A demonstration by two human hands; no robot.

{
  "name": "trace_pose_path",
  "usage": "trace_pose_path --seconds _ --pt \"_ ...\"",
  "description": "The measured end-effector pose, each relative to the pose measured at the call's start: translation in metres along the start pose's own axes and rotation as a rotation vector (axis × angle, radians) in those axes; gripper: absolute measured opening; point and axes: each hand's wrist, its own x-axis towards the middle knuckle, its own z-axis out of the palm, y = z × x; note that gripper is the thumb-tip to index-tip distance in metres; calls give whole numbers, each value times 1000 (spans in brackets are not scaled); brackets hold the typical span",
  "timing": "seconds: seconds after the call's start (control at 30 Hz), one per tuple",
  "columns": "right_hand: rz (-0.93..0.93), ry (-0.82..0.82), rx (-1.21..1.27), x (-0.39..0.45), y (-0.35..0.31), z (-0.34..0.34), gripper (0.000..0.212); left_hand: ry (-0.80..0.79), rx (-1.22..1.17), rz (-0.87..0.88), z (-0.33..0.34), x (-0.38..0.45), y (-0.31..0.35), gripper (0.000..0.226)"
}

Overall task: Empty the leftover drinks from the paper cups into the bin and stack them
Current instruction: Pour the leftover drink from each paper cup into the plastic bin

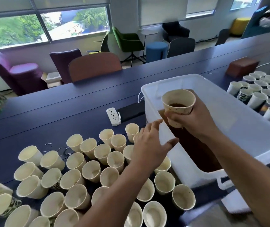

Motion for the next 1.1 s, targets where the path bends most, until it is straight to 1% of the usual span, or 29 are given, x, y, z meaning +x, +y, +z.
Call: trace_pose_path --seconds 0.1,0.17,0.3,0.47,0.63,1.1 --pt "21 18 -99 6 12 -19 59 -75 55 27 9 0 2 81" --pt "47 23 -165 8 24 -29 55 -125 79 31 14 0 2 85" --pt "134 40 -317 9 52 -46 53 -219 125 16 21 3 0 92" --pt "249 32 -535 7 78 -53 55 -247 253 6 17 6 2 93" --pt "312 48 -722 5 86 -49 53 -269 291 0 18 5 1 94" --pt "256 2 -856 3 99 -46 51 -282 274 -16 23 6 -2 95"
